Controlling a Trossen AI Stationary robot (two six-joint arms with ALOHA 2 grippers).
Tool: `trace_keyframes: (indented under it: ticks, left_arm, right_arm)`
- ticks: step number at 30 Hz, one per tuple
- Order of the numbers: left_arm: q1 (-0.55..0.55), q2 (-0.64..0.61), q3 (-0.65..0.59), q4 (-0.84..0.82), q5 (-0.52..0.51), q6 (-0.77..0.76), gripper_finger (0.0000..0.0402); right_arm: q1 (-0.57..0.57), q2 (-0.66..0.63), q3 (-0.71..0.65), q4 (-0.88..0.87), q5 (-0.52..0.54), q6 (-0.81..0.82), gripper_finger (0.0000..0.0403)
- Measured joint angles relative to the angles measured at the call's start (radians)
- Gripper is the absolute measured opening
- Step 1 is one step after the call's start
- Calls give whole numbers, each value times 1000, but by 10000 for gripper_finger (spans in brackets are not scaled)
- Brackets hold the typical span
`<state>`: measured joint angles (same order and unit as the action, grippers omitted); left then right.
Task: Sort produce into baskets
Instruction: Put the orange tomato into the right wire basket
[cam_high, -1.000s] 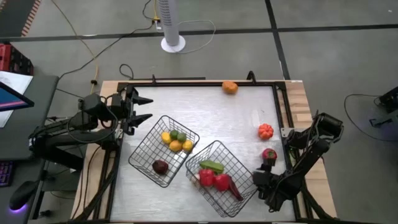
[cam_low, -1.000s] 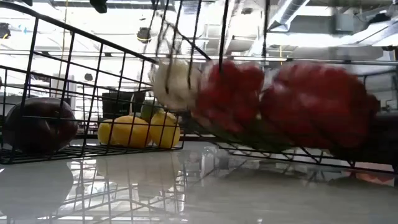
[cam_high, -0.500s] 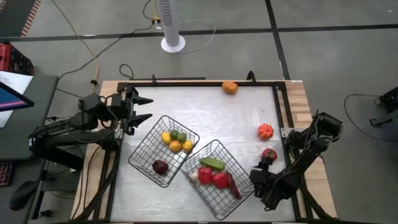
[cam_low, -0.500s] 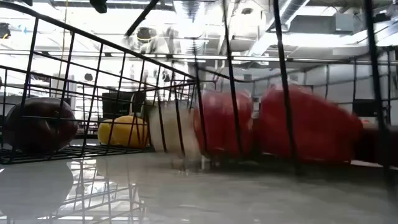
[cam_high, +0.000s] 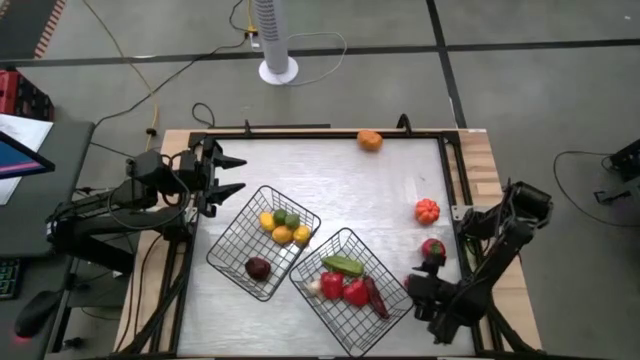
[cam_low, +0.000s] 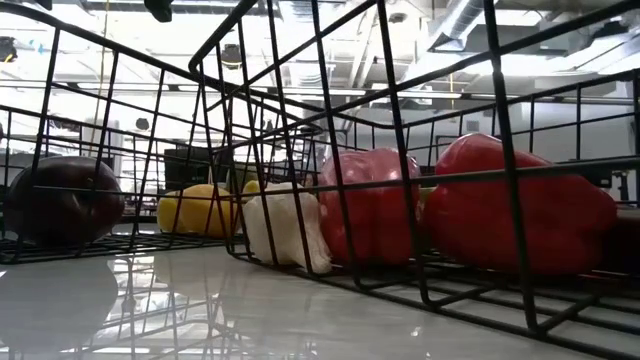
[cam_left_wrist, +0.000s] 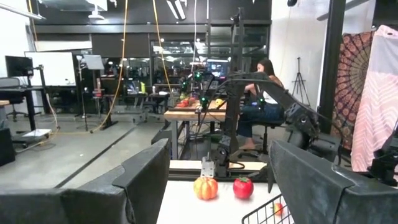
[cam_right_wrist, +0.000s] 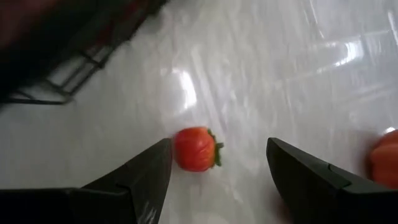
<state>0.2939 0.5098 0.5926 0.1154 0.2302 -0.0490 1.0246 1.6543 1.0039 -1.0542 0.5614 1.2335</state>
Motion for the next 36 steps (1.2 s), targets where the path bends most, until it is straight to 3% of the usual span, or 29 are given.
trace_keyframes:
  ticks: [5, 12, 36]
  left_arm:
    - [0, 0, 0, 0, 0, 0, 261]
    - [0, 0, 0, 1, -1, 0, 261]
    - [0, 0, 0, 3, -1, 0, 261]
  right_arm:
    - [101, -7, -1, -81, 131, 203, 290]
    - [174, -8, -59, -50, 182, 408, 290]
    - [133, -7, -296, 394, 225, 354, 290]
